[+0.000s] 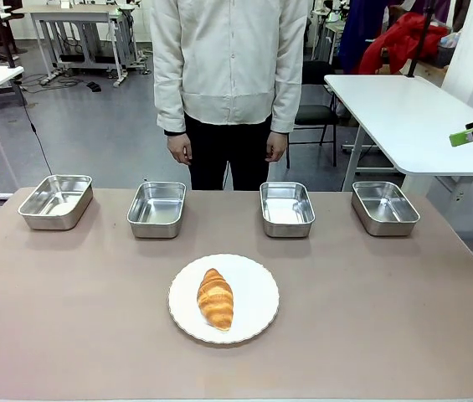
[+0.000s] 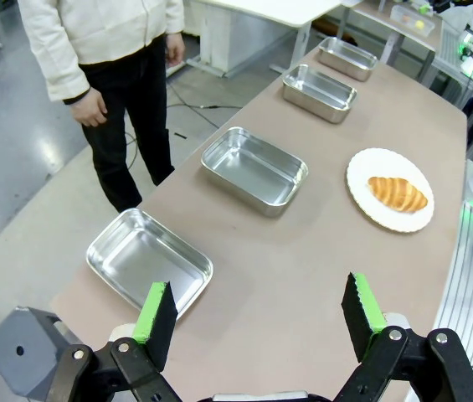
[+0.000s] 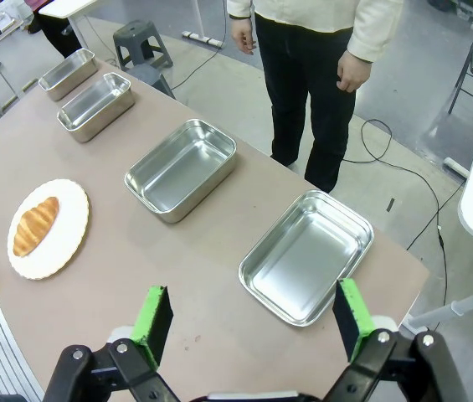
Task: Place the bread in the container.
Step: Place the Butter Roll into the Airtight Container indicated by the human.
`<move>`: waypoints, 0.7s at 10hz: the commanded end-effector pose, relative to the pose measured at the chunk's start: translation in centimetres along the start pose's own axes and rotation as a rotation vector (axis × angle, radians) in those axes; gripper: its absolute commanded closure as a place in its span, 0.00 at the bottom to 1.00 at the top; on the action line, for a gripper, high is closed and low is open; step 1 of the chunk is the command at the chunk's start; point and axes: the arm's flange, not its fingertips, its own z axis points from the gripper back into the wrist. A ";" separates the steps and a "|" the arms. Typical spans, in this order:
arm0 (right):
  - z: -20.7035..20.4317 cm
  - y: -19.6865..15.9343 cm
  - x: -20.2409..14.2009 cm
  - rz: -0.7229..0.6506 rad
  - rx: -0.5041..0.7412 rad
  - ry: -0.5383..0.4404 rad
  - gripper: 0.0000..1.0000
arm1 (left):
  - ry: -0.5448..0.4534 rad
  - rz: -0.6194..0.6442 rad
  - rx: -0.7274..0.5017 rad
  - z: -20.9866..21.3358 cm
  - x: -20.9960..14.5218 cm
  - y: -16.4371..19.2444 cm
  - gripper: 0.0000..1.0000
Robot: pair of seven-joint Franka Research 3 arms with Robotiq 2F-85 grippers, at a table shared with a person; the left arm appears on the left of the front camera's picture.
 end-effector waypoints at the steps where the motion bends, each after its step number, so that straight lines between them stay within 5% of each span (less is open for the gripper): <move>1: 0.0 0.0 0.1 0.001 0.005 -0.012 0.00 | -0.007 -0.014 -0.006 0.3 -0.1 -0.1 0.00; 7: 0.0 0.0 0.1 0.001 0.005 -0.012 0.00 | -0.007 -0.014 -0.006 0.3 -0.1 -0.1 0.00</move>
